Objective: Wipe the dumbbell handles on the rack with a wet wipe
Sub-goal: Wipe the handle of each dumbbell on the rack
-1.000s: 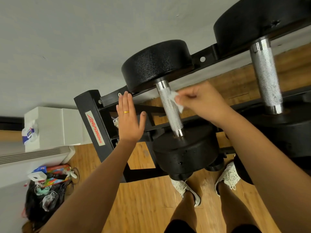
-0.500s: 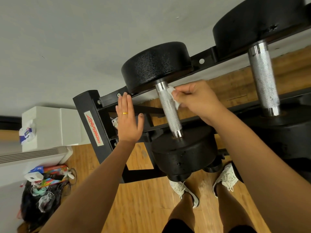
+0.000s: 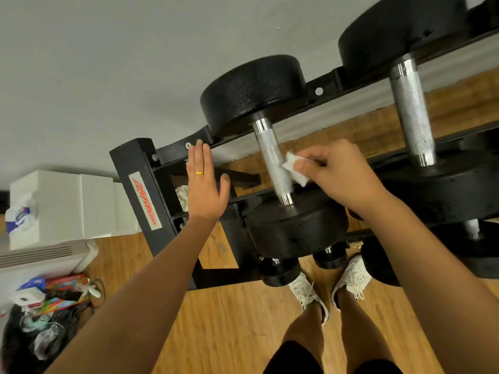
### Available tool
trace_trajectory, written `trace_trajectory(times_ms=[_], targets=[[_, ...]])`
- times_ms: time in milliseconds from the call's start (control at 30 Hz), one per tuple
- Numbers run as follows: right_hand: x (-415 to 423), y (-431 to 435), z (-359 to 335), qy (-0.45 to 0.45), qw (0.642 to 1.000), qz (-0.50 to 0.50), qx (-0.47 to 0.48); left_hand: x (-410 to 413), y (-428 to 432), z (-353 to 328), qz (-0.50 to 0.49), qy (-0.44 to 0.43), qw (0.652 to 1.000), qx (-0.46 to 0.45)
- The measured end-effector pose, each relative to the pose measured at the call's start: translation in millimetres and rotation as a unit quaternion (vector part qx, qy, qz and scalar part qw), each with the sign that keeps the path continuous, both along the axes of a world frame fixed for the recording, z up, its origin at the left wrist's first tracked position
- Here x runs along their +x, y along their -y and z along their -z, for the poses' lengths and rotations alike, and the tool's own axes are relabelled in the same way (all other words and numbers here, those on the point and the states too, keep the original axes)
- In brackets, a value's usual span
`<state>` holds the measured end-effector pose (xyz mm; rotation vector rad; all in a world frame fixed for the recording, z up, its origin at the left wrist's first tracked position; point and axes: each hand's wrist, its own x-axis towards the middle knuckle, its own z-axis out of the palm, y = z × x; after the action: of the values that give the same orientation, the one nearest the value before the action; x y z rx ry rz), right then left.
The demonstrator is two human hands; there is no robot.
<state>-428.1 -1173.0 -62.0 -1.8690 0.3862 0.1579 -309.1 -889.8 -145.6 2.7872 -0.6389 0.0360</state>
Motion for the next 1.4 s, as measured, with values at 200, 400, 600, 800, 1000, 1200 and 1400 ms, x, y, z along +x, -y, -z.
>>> trace_trajectory(times_ms=[200,400,600,800,1000,1200,1400], targets=[[-76.8,-9.4,-22.6,0.070,0.982,0.142,-0.106,-19.1,-15.9,-6.1,0.052,-0.038,0.998,0.009],[-112.9,-45.0,-17.0,0.078,0.963,0.164,-0.197,-64.1,-63.5,7.0,0.126,-0.046,0.984,0.117],[-118.6,-49.0,-11.1,0.068,0.951,0.210,-0.218,-71.7,-56.9,20.5,0.108,-0.011,0.986,0.127],[-117.9,-53.6,-3.9,0.057,0.959,0.223,-0.164,-83.0,-54.5,34.2,0.081,-0.001,0.992,0.095],[-126.9,-64.7,-1.0,0.071,0.952,0.260,-0.144,-84.1,-53.7,36.1,0.073,0.002,0.994,0.078],[-117.6,-51.7,6.6,0.053,0.952,0.262,-0.147,-84.1,-51.4,37.8,0.061,0.001,0.996,0.073],[-133.6,-64.2,-1.6,0.079,0.959,0.232,-0.143,-85.0,-49.9,36.7,0.060,0.001,0.994,0.087]])
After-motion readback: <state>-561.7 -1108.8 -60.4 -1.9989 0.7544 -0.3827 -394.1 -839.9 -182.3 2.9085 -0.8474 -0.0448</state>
